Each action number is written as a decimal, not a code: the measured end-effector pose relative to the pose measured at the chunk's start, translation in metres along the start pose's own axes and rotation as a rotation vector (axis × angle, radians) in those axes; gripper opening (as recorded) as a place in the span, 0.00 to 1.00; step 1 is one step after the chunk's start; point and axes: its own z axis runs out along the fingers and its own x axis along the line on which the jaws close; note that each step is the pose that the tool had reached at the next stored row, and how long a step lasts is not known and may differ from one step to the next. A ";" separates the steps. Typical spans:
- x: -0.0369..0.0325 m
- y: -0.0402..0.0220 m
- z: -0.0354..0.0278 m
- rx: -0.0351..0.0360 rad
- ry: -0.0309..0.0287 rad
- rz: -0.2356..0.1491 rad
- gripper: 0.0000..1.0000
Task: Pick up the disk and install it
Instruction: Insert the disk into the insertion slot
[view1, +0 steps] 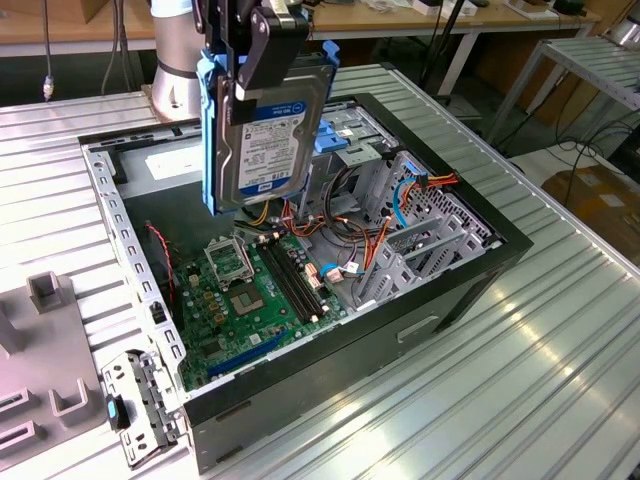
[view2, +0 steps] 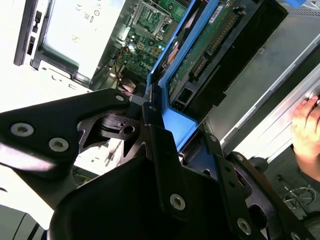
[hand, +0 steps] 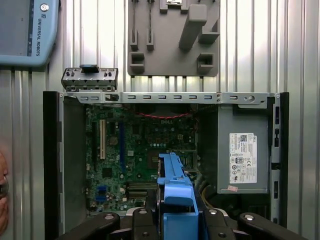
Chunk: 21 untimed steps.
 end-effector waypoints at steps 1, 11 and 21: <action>0.0008 0.0000 0.0000 0.0000 0.0001 0.000 0.37; 0.0087 -0.0099 0.0002 0.0000 0.0002 0.000 0.37; 0.0162 -0.0308 0.0012 0.0000 0.0002 0.000 0.37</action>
